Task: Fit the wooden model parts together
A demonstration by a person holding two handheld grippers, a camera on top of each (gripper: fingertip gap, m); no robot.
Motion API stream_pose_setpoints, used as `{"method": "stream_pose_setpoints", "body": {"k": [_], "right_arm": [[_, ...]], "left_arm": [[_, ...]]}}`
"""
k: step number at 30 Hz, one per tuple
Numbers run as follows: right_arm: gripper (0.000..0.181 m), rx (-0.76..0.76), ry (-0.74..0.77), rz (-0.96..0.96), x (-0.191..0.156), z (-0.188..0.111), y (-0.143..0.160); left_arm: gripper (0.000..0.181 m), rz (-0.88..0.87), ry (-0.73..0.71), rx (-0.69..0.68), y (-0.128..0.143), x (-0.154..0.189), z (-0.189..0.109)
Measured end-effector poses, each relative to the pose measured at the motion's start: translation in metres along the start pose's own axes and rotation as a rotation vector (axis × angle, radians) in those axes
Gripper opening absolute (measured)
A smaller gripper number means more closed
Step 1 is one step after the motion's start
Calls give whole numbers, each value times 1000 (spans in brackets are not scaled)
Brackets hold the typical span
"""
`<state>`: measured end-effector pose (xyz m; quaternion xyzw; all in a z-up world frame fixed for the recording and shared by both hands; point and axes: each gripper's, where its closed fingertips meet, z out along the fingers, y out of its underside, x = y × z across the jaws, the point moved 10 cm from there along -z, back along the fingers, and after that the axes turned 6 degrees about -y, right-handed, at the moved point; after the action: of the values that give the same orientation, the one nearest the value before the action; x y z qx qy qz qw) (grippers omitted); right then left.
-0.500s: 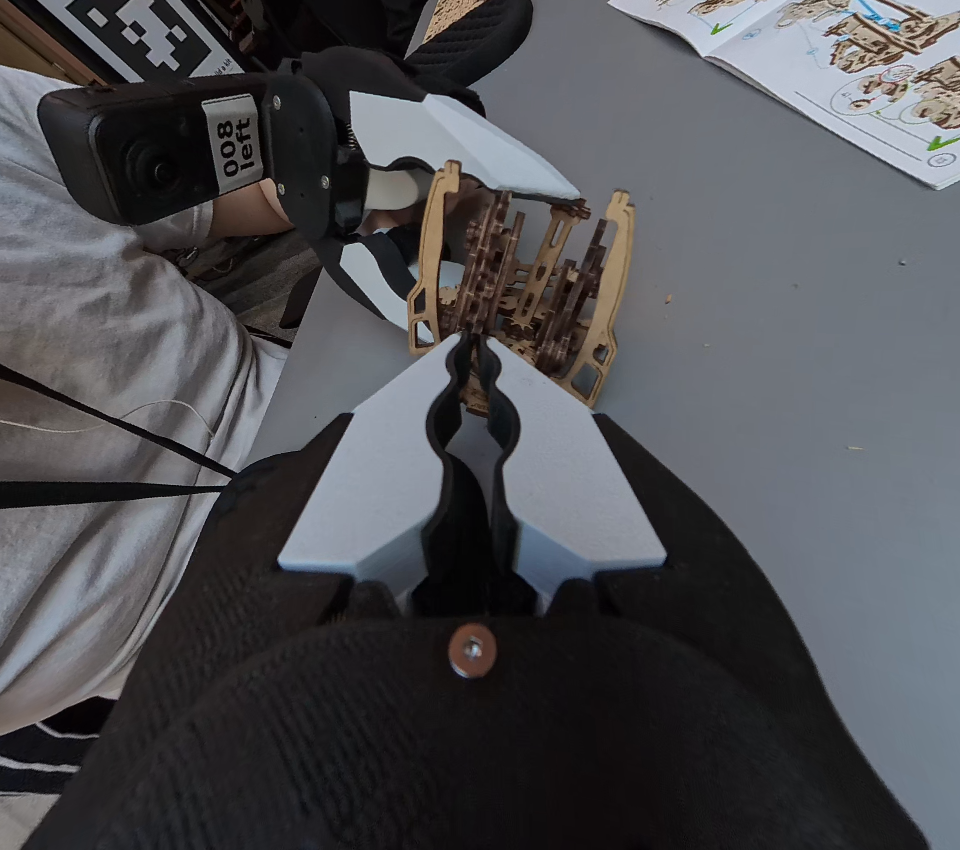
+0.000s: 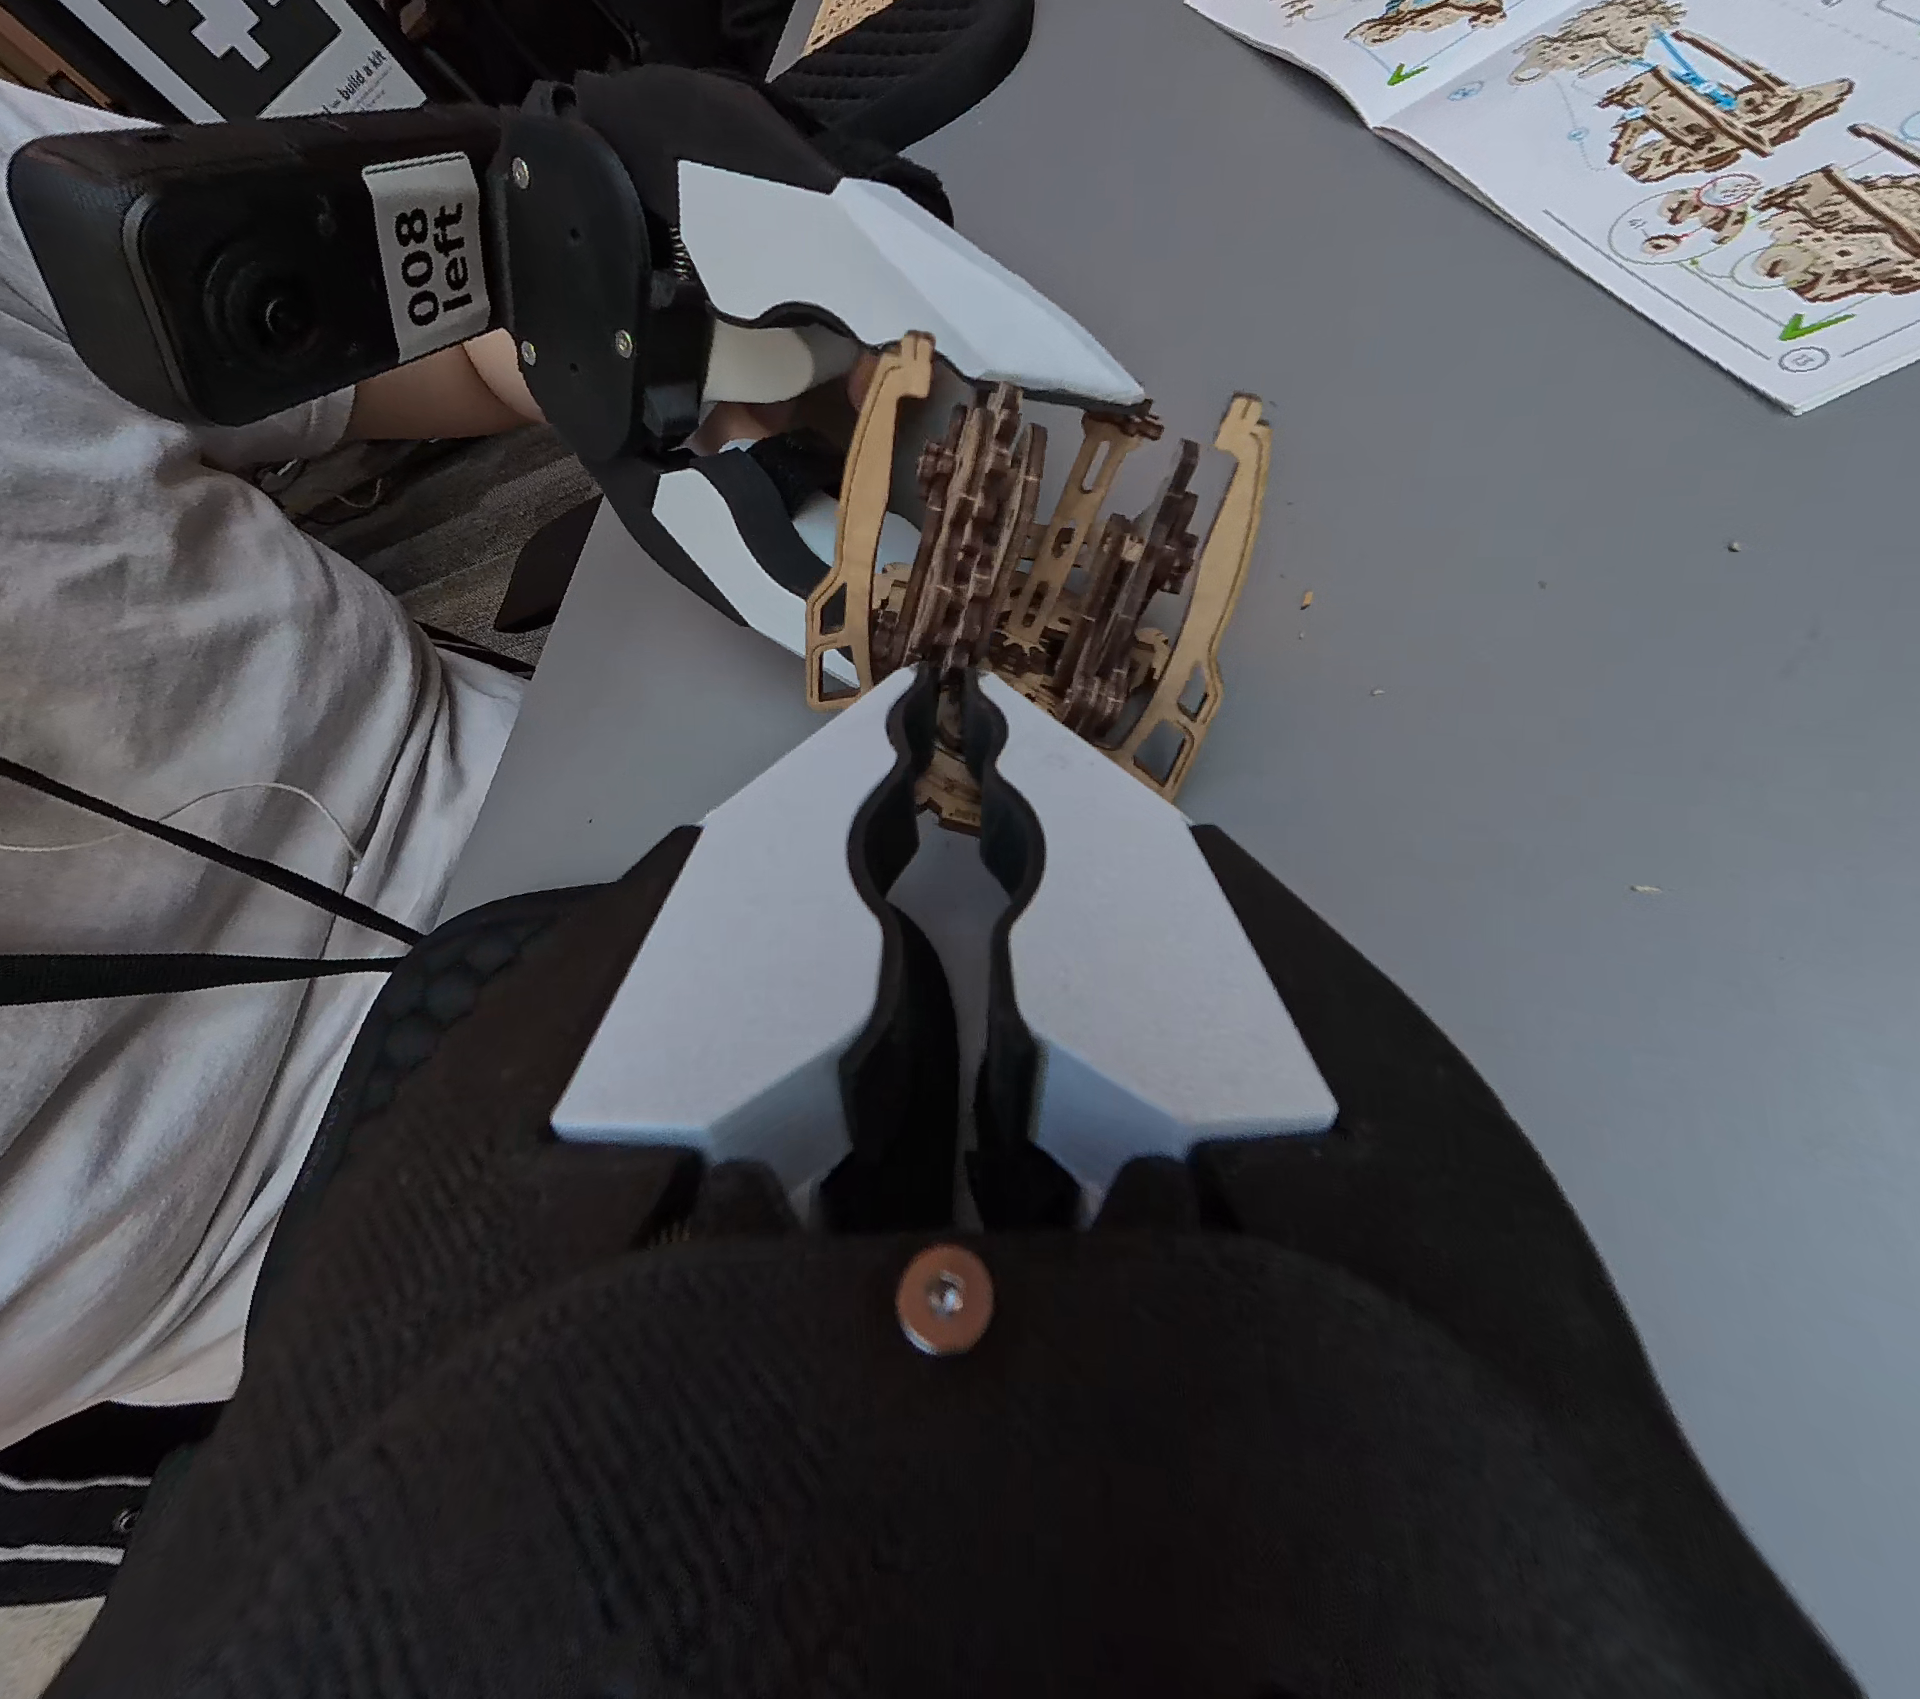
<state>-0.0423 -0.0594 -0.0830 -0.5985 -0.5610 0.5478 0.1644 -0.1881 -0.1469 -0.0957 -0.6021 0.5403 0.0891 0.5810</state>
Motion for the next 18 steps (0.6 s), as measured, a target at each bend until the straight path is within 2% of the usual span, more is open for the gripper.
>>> {"method": "stream_pose_setpoints", "body": {"k": [1, 8, 14, 18], "right_arm": [[4, 4, 0, -5, 0, -1, 0], [15, 18, -35, -1, -2, -8, -2], [30, 99, -62, 19, -1, -13, -9], [40, 38, 52, -178, -12, -10, -8]], "left_arm": [[79, 2, 0, -1, 0, 0, 0], [79, 17, -3, 1, -1, 0, 0], [79, 20, 0, 10, 1, 0, -1], [79, 25, 3, 23, 3, 0, -3]]}}
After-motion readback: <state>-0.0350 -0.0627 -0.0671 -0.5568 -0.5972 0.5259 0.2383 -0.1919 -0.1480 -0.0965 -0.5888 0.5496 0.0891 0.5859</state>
